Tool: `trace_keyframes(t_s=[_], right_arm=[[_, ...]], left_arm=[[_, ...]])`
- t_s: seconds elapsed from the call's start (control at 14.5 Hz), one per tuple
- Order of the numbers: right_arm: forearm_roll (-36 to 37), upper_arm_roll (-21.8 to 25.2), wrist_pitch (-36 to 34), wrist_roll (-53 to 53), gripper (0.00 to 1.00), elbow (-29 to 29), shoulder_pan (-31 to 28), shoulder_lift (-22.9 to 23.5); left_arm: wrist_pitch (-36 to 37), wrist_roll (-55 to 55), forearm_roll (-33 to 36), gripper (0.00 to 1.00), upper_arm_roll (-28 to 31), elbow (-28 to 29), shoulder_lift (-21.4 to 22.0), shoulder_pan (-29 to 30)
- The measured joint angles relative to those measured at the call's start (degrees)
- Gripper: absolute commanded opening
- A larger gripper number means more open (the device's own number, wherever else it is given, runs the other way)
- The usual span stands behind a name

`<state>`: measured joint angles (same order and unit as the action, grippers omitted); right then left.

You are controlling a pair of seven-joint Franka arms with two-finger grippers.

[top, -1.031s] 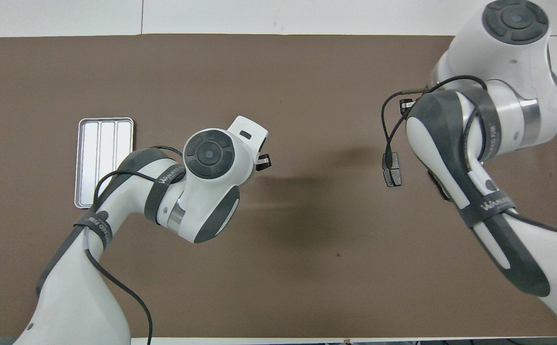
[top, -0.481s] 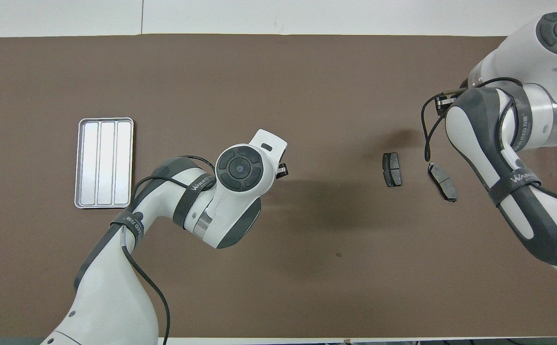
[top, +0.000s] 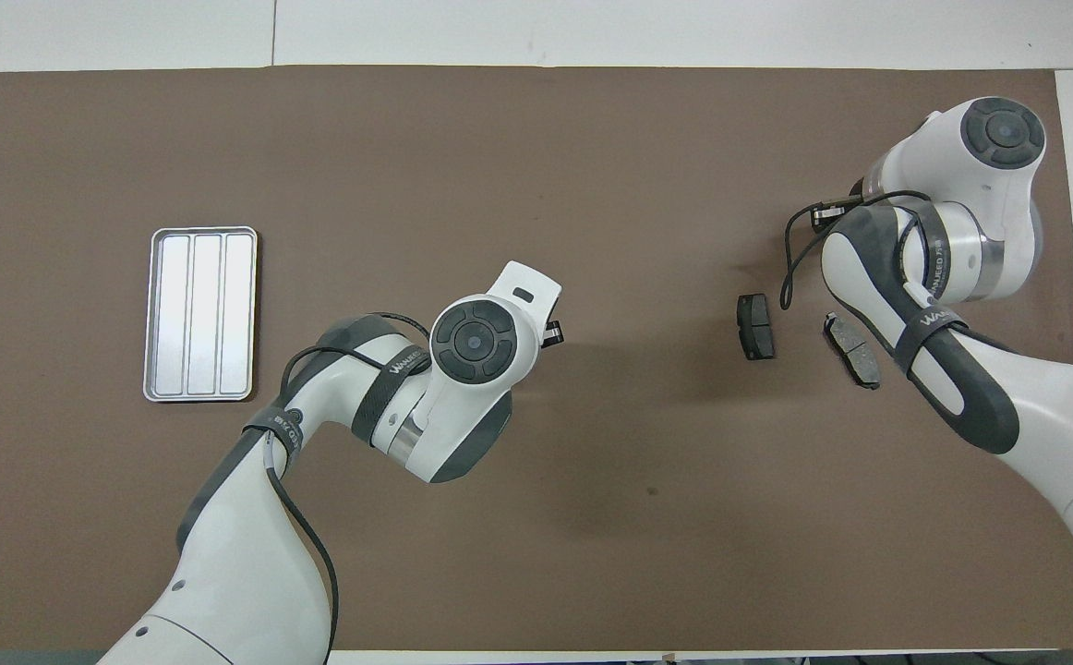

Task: Place bearing gear from tray to pile
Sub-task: 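Carry the second gear with the left gripper to table center and release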

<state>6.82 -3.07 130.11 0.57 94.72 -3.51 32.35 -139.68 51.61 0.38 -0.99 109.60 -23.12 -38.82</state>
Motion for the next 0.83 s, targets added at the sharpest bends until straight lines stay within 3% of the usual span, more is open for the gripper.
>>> trace_keyframes(t_s=[0.07, 0.28, 0.41, 0.48, 0.83], right_arm=[[0.00, 0.00, 0.38, 0.00, 0.00, 0.00, -0.09, 0.03], [0.00, 0.00, 0.54, 0.00, 0.02, 0.00, -0.37, 0.10], [0.00, -0.01, 0.54, 0.00, 0.93, 0.00, -0.40, 0.10], [0.00, -0.01, 0.54, 0.00, 1.00, 0.01, -0.40, 0.10], [0.00, -0.25, -1.48, 0.00, 1.00, -0.41, -0.08, -0.95]], left_arm=[[-0.07, 0.01, 0.50, 0.99, -0.05, 0.03, 0.00, -0.01], [-0.20, 0.06, 1.91, 1.00, 0.00, 0.03, -0.01, -0.04], [-0.21, 0.06, 2.08, 1.00, 0.13, -0.16, 0.02, -0.04], [-0.20, 0.06, 2.12, 1.00, 0.31, -0.36, 0.11, -0.03], [0.54, -0.84, 2.41, 1.00, 2.06, -1.40, 3.17, 1.52]])
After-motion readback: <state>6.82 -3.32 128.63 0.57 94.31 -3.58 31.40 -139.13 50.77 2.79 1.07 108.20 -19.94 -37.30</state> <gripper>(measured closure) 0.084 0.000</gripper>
